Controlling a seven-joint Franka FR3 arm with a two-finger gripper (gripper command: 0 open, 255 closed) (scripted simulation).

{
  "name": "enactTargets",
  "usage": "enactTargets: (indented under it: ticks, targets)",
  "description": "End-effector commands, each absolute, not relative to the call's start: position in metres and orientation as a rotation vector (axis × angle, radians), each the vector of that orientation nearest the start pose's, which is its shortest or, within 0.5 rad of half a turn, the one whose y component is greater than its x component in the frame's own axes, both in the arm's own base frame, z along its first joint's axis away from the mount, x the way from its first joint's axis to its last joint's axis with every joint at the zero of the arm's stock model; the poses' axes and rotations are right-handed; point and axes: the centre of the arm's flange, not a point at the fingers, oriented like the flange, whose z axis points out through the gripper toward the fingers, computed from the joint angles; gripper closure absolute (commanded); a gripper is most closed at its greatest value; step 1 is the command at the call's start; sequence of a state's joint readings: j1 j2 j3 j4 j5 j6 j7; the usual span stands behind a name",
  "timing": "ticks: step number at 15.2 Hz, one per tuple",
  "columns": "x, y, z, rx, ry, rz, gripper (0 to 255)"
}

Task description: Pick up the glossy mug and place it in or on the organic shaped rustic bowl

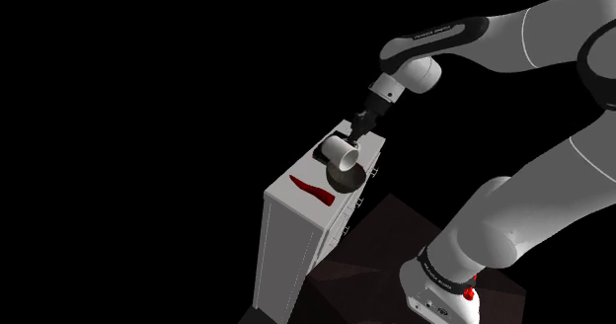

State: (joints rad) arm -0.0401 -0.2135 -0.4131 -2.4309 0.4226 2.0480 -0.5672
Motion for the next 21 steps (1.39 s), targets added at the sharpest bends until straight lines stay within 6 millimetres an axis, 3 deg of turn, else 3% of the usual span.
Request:
enactTargets:
  ticks: [1, 9, 21]
  targets:
    - [0.403, -0.197, 0.380, -2.659, 0.135, -0.058, 255]
    - [0.394, -0.293, 0.405, -2.659, 0.135, -0.058, 255]
    - [0.394, -0.293, 0.342, -2.659, 0.135, -0.058, 255]
